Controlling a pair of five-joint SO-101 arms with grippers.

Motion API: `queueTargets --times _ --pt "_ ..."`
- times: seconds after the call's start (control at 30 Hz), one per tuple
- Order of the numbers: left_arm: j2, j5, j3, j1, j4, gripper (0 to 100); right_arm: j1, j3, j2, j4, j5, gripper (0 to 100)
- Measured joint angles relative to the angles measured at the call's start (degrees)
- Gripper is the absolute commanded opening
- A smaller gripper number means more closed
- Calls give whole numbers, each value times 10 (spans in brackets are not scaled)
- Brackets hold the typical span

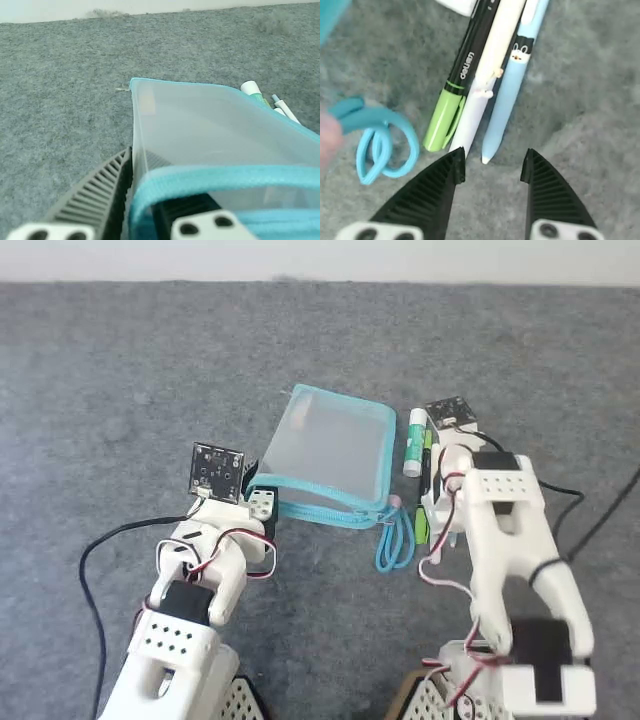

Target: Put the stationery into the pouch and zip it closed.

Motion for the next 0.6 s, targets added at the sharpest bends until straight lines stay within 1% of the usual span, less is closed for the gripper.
queueTargets --times 0.23,0.33,0.4,0.53,0.6 --pt "0 0 0 0 0 12 2 -14 54 -24 0 193" --pt "0 0 0 0 0 12 14 -15 70 -37 0 188" --pt "0 0 0 0 0 12 23 -15 87 -48 0 152" --pt "0 0 0 0 0 12 40 -16 113 -69 0 37" --pt "0 0 0 0 0 12 44 -21 116 -74 0 6"
